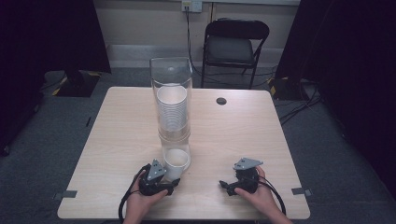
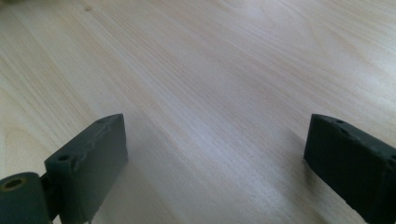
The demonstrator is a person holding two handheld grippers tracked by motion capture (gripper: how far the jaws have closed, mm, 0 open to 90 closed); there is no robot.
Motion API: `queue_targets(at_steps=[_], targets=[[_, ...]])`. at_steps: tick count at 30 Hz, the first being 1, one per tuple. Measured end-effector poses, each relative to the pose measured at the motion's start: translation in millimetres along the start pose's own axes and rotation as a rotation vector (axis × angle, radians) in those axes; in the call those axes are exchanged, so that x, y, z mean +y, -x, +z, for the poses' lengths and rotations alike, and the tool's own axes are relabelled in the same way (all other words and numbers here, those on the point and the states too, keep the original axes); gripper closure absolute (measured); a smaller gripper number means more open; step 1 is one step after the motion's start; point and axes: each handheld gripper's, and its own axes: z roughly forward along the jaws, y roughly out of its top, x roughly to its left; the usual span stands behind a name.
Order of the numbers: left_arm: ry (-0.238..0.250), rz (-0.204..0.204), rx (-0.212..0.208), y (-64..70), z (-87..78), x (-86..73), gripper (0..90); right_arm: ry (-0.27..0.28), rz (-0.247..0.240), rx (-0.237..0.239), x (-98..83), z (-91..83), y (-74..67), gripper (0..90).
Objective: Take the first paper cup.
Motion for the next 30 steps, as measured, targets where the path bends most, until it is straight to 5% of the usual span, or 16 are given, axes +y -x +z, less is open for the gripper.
queue_targets(at_steps=[3, 9, 13, 22, 30], targets=[[0.000, 0.016, -0.028, 3.0, 0.1, -0.3, 36.2, 0.001, 0.002, 0.015, 5.4, -4.5, 2.1, 21.2], [-0.013, 0.048, -0.062, 10.2, 4.5, 2.7, 36.2, 0.031, 0.043, 0.090, 18.4, -14.8, -0.8, 24.6], [-0.020, 0.085, -0.107, 22.0, 11.6, 8.2, 36.2, 0.098, 0.062, 0.129, 43.1, -25.7, -9.6, 26.0], [-0.039, 0.097, -0.110, 26.7, 18.9, 8.8, 36.1, 0.161, 0.100, 0.141, 77.0, -38.5, -12.4, 28.7], [-0.037, 0.118, -0.134, 31.2, 23.9, 10.2, 36.0, 0.134, 0.096, 0.197, 90.6, -33.0, -22.6, 30.4]])
